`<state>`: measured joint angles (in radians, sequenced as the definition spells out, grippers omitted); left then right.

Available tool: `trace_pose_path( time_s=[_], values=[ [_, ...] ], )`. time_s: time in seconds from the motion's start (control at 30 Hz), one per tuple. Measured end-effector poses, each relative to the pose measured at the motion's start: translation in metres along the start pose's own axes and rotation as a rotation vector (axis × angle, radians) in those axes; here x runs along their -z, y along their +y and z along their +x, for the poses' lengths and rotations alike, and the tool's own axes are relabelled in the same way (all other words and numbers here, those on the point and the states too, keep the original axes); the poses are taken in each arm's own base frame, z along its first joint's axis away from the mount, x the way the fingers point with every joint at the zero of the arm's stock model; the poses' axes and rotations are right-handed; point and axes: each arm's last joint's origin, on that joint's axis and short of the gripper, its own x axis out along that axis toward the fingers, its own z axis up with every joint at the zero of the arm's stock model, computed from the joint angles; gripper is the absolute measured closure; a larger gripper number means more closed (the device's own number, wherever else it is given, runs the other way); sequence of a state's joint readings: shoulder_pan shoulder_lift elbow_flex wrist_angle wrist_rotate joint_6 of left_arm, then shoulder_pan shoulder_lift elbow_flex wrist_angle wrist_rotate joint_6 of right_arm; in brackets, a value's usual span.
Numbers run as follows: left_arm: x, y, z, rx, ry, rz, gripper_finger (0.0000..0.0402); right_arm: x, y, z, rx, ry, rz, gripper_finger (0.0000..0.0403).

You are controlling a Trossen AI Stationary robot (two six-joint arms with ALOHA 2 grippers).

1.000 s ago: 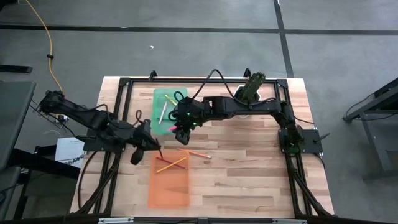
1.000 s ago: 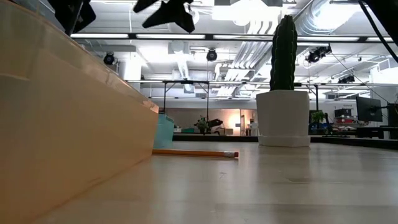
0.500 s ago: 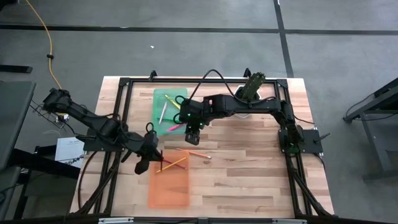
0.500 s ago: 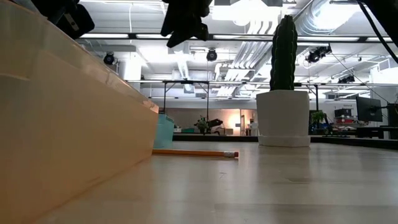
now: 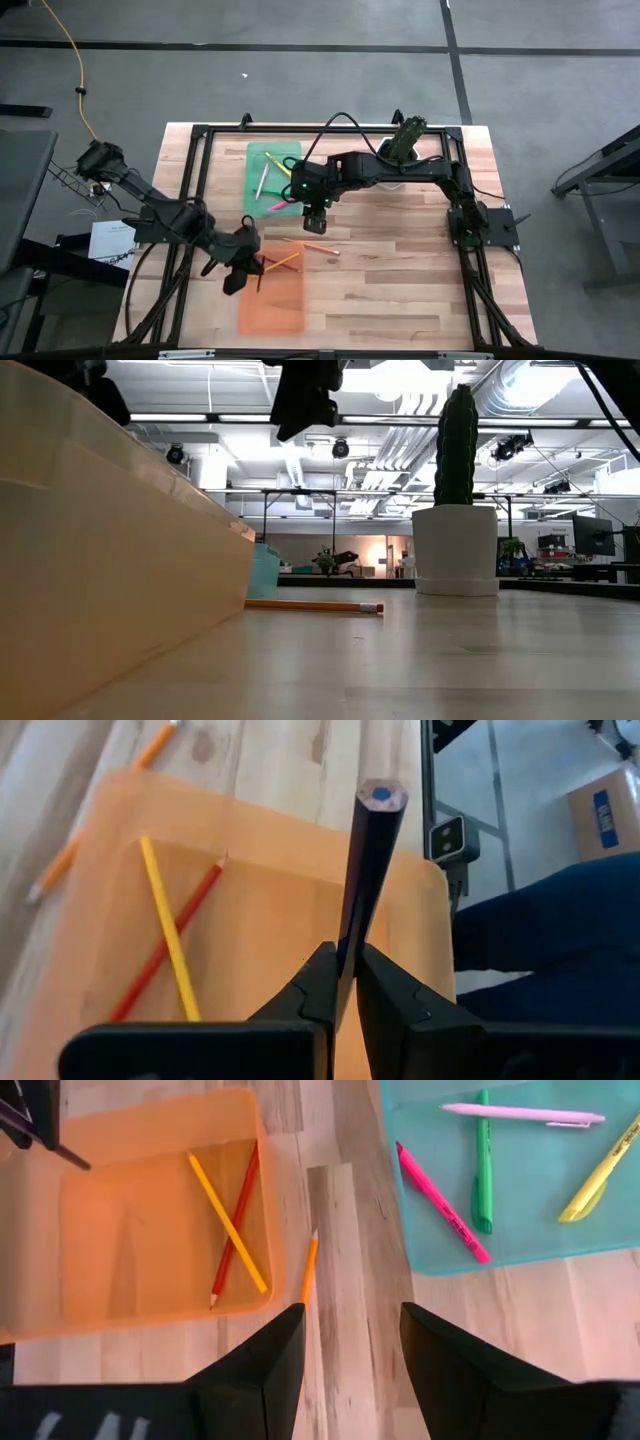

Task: Sort pens & pencils
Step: Put the blue pencil into the orange bin

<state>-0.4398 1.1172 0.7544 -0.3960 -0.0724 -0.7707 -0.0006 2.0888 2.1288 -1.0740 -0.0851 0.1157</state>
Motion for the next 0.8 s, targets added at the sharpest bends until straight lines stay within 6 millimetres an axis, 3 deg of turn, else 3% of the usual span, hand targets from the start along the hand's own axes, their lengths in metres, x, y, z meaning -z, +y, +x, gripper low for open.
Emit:
trace_pose_path(
  time_s=[0.57, 0.8],
  values=[
    [0.008, -0.002, 0.012, -0.038, 0.06, -0.115, 0.0385, 0.0, 0.001, 0.0, -0.024, 0.001, -0.031, 0.0247],
    [0.013, 0.0, 0.026, -0.059, 0.131, -0.128, 0.0385, 0.0, 0.001, 0.0, -0.025, 0.001, -0.039, 0.0247]
  ],
)
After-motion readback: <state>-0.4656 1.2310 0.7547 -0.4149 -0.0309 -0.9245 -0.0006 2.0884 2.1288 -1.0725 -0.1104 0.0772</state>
